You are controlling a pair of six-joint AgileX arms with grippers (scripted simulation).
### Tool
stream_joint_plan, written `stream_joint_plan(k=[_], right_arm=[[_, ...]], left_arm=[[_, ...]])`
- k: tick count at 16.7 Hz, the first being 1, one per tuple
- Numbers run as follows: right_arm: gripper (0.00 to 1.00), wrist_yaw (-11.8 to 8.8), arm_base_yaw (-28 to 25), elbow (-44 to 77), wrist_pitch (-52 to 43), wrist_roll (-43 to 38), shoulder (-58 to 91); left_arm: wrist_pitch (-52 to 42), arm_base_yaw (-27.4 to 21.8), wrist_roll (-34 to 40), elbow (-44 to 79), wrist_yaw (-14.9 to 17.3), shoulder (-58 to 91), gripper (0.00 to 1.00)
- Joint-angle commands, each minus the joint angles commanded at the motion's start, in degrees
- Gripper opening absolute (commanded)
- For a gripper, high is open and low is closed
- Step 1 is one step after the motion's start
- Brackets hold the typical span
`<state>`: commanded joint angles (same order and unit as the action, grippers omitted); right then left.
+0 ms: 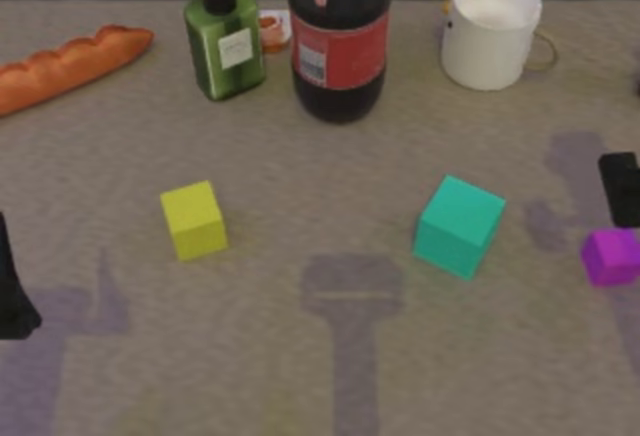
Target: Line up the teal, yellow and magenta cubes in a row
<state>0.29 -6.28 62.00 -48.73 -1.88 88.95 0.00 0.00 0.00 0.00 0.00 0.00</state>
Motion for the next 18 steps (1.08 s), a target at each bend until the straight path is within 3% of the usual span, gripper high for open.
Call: stream_joint_plan(k=[8, 14, 18], right_arm=[[1.00, -0.24, -1.51, 14.81, -10.00, -0.43, 19.12], [1.00, -0.23, -1.29, 14.03, -8.94, -0.36, 19.42], [1.00, -0.22, -1.47, 9.80, -0.72, -0.45, 23.21]], left_arm=[[0.00, 0.00, 0.00, 0.00, 0.00, 0.00, 1.00], [0.00, 0.00, 0.00, 0.00, 0.00, 0.00, 1.00], [0.00, 0.00, 0.00, 0.00, 0.00, 0.00, 1.00]])
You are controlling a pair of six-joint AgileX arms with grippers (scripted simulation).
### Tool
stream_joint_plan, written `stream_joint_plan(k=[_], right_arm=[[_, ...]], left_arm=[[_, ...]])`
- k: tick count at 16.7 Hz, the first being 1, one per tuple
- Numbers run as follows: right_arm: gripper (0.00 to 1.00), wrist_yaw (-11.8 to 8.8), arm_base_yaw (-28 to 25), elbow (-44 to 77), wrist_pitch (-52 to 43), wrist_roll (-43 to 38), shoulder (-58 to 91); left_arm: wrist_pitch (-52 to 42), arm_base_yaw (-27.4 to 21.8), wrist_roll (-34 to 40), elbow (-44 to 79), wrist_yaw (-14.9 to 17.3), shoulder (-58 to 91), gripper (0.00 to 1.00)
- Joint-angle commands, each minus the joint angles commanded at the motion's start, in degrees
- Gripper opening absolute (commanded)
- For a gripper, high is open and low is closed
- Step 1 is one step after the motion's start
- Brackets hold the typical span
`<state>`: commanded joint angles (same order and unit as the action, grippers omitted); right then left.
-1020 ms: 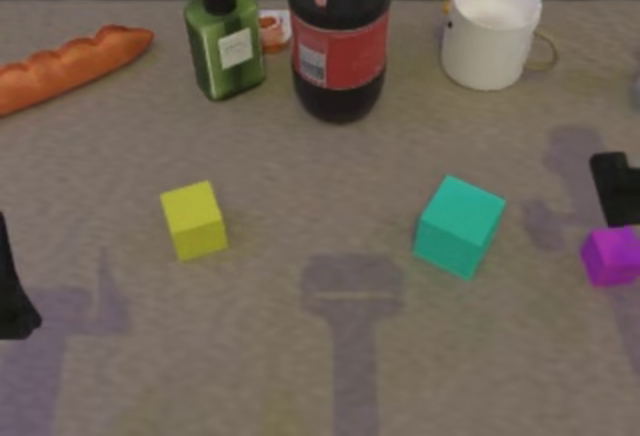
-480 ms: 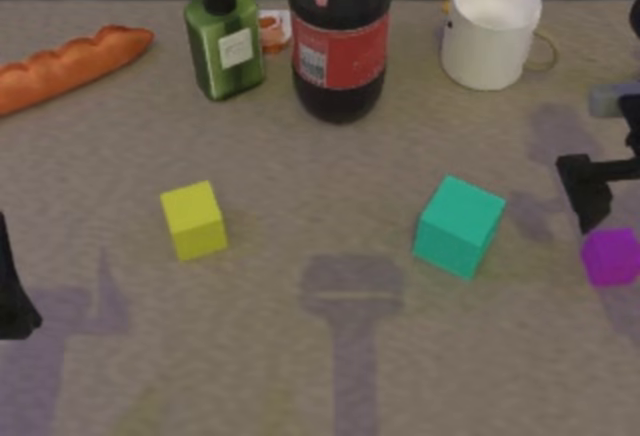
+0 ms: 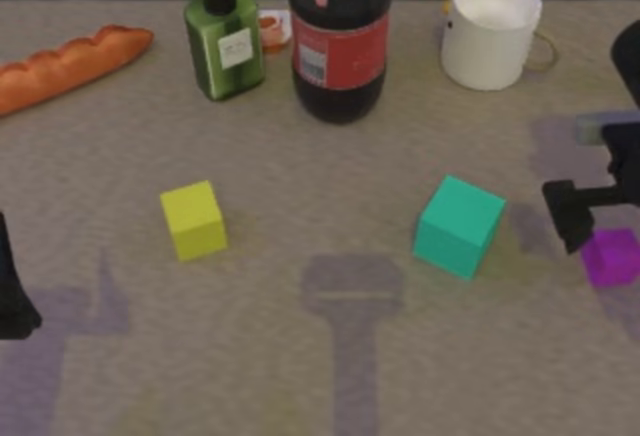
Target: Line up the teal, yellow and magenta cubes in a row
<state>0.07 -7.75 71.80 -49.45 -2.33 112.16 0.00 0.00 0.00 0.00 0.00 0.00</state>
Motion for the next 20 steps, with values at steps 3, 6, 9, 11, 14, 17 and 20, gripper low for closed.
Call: stream_joint_plan(k=[3, 6, 9, 11, 14, 17, 20], right_arm=[[1.00, 0.02, -0.09, -3.64, 7.22, -0.15, 3.35], [1.00, 0.03, -0.14, -5.04, 9.68, -0.22, 4.83], [1.00, 0.03, -0.14, -5.04, 9.68, -0.22, 4.83], [0.85, 0.03, -0.14, -5.04, 9.68, -0.22, 4.83], [0.62, 0.03, -0.14, -5.04, 9.68, -0.22, 4.83], [0.40, 0.03, -0.14, -5.04, 9.68, -0.22, 4.83], [0.17, 0.03, -0.14, -5.04, 9.68, -0.22, 4.83]], left_arm=[[0.00, 0.00, 0.00, 0.00, 0.00, 0.00, 1.00], [0.00, 0.00, 0.00, 0.00, 0.00, 0.00, 1.00], [0.00, 0.00, 0.00, 0.00, 0.00, 0.00, 1.00], [0.00, 0.00, 0.00, 0.00, 0.00, 0.00, 1.00], [0.00, 0.00, 0.00, 0.00, 0.00, 0.00, 1.00], [0.00, 0.00, 0.00, 0.00, 0.00, 0.00, 1.00], [0.00, 0.00, 0.00, 0.00, 0.00, 0.00, 1.00]])
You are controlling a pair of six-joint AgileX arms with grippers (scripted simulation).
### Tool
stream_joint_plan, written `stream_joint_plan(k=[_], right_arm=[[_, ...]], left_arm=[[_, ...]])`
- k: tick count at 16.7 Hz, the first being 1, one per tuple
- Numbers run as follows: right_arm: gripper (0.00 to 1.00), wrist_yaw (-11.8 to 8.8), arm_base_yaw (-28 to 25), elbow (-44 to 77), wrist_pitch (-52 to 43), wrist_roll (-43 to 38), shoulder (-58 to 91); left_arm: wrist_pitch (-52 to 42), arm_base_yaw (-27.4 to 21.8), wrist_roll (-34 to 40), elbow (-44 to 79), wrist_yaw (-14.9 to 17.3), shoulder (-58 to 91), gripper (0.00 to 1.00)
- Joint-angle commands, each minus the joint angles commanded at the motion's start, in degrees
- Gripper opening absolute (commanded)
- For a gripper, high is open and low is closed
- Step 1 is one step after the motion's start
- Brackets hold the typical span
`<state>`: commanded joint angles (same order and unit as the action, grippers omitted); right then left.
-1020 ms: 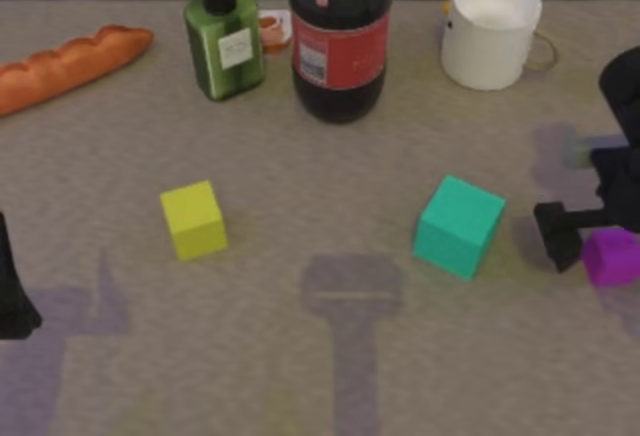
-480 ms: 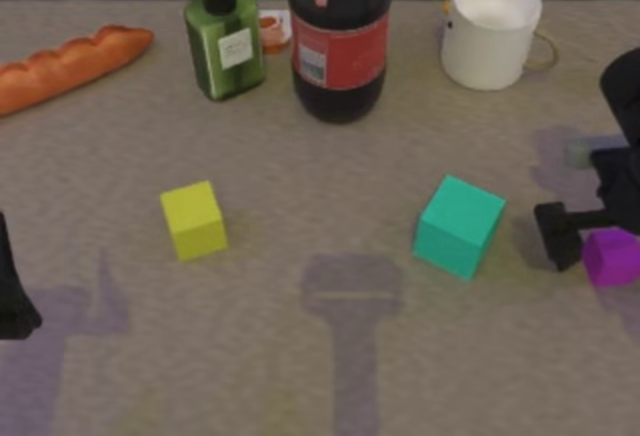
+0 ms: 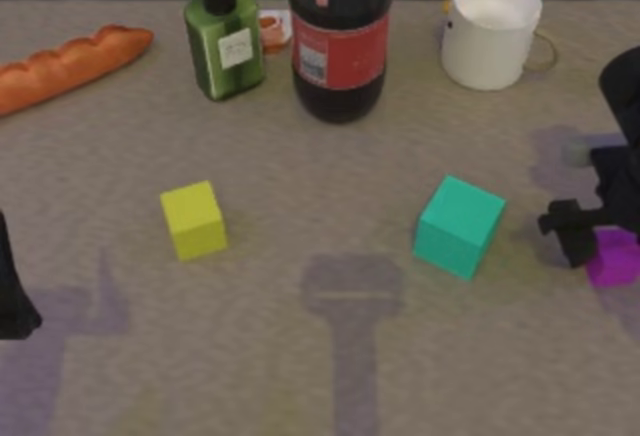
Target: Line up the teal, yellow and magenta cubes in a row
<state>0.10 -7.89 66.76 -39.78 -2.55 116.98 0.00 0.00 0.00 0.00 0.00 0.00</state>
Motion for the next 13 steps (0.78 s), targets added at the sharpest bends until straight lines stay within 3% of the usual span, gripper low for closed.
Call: stream_joint_plan(k=[2, 3, 13], right_arm=[[0.02, 0.00, 0.00, 0.00, 0.00, 0.00, 0.00], [0.00, 0.00, 0.00, 0.00, 0.00, 0.00, 0.00], [0.00, 0.08, 0.04, 1.54, -1.99, 0.01, -2.59]], left_arm=[[0.00, 0.00, 0.00, 0.00, 0.00, 0.00, 1.00], [0.00, 0.00, 0.00, 0.00, 0.00, 0.00, 1.00], [0.00, 0.00, 0.00, 0.00, 0.00, 0.00, 1.00]])
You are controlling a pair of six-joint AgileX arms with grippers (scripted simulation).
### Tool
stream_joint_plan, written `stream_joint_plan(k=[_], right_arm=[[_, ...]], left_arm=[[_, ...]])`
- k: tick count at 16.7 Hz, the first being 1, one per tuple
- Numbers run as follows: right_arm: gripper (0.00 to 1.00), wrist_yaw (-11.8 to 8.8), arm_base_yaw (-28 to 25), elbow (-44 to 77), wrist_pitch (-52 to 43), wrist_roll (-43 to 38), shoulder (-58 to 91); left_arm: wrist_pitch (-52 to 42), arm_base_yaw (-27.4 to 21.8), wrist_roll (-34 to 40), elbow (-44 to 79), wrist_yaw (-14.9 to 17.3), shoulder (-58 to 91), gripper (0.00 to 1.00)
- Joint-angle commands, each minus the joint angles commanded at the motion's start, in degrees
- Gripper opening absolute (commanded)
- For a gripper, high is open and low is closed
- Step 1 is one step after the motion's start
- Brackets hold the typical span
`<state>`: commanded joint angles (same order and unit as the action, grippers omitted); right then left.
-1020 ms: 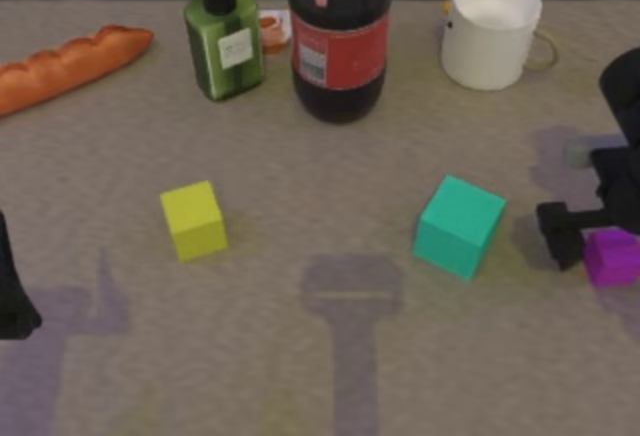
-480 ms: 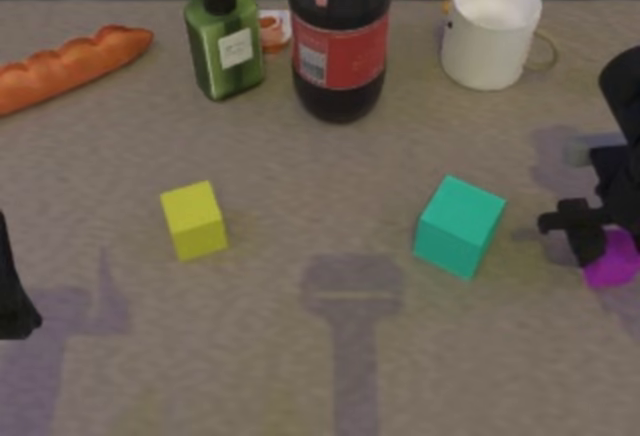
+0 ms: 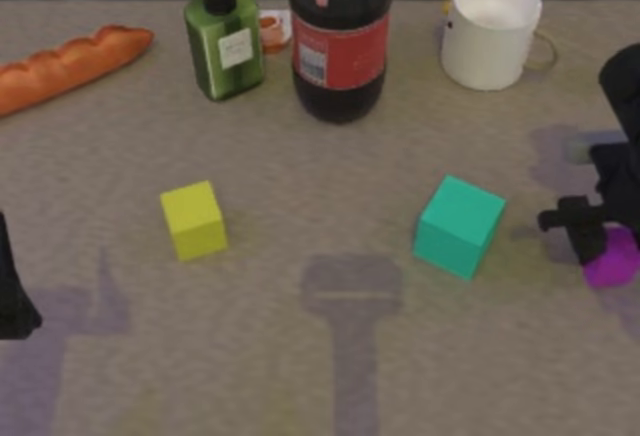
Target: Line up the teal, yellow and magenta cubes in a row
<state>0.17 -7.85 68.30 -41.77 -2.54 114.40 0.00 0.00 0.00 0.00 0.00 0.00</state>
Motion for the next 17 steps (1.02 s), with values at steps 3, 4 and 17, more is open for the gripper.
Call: stream_joint_plan(k=[3, 4, 17], right_arm=[[0.00, -0.02, -0.09, 2.81, -5.09, -0.03, -2.07], [0.00, -0.03, -0.14, 3.89, -7.31, -0.02, -2.95], [0.00, 0.17, -5.98, 9.70, -15.25, -6.39, -4.90]], left_arm=[[0.00, 0.00, 0.00, 0.00, 0.00, 0.00, 1.00], [0.00, 0.00, 0.00, 0.00, 0.00, 0.00, 1.00], [0.00, 0.00, 0.00, 0.00, 0.00, 0.00, 1.00]])
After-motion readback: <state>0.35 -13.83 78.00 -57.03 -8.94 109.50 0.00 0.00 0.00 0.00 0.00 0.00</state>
